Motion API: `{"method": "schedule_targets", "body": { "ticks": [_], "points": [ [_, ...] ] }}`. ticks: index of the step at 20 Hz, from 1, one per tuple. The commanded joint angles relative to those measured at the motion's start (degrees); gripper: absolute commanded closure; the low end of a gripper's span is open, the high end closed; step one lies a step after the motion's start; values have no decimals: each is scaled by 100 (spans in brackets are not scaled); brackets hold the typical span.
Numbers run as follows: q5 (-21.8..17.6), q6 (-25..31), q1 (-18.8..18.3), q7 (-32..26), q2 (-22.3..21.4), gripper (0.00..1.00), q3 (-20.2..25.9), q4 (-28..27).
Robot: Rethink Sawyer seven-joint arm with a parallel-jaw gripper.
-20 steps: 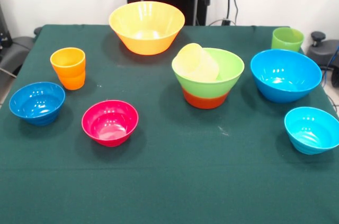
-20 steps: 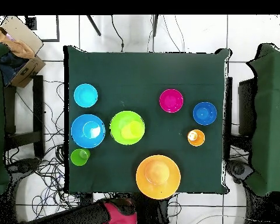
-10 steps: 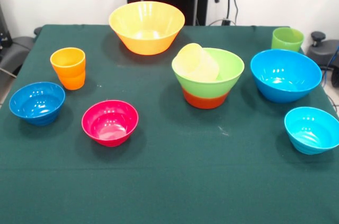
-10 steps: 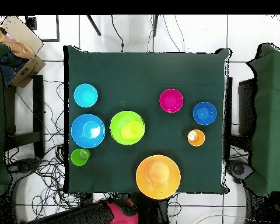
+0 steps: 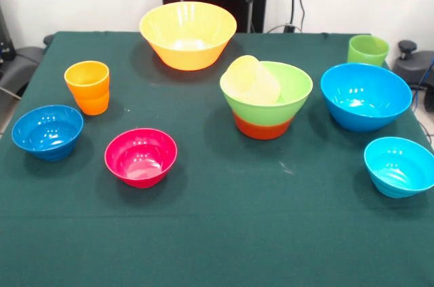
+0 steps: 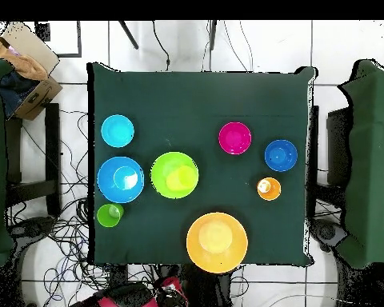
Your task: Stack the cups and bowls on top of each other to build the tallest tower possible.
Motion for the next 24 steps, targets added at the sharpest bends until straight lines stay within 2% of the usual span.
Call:
{"method": "schedule_targets", "body": {
  "ticks": [1, 5, 9, 14, 19, 24],
  "points": [
    [290, 200, -41, -753, 1016, 0, 182, -393],
    [399, -75, -233, -969, 1259, 0, -95, -426],
    [998, -701, -458, -1248, 1699, 0, -305, -486],
    [1454, -1264, -795, -1408, 2022, 0, -506, -598],
    [1499, -1392, -845, -1300, 2153, 0, -557, -707],
    [1707, -1386, -739, -1038, 2348, 0, -408, -997]
  ]
}}
